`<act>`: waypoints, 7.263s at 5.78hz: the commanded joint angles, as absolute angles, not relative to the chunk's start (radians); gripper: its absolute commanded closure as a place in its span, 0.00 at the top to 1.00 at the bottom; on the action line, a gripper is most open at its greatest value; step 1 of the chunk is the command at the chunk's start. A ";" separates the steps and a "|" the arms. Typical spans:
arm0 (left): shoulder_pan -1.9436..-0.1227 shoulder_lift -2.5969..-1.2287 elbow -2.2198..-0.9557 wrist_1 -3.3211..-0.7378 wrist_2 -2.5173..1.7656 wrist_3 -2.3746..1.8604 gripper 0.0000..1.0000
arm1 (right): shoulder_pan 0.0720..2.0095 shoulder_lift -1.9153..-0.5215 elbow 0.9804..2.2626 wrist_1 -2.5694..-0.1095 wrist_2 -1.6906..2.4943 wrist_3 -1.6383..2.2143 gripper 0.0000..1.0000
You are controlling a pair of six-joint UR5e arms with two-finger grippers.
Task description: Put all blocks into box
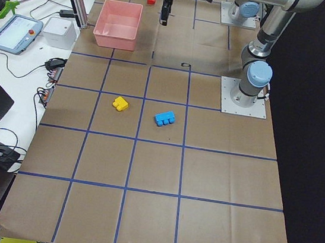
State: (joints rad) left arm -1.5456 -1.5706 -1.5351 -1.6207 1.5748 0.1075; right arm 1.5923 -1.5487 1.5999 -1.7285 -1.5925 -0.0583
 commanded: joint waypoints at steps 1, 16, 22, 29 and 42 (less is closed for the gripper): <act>-1.478 -1.557 -1.539 -1.617 1.577 0.110 0.99 | 1.592 -1.548 1.600 -1.729 -1.591 -0.058 1.00; -0.791 -1.762 -1.983 -1.095 1.586 0.288 0.99 | 0.835 -1.579 1.852 -1.896 -1.505 -0.909 0.98; -0.808 -1.891 -2.058 -0.872 1.559 0.255 0.99 | 0.739 -1.436 2.141 -2.413 -1.488 -0.712 0.99; -0.808 -1.864 -2.062 -0.886 1.588 0.270 0.27 | 0.715 -1.255 2.140 -2.595 -1.488 -0.710 0.99; -1.804 -2.377 -0.824 -1.516 1.486 -0.196 0.18 | 1.044 -1.440 1.956 -2.521 -1.285 -0.783 0.03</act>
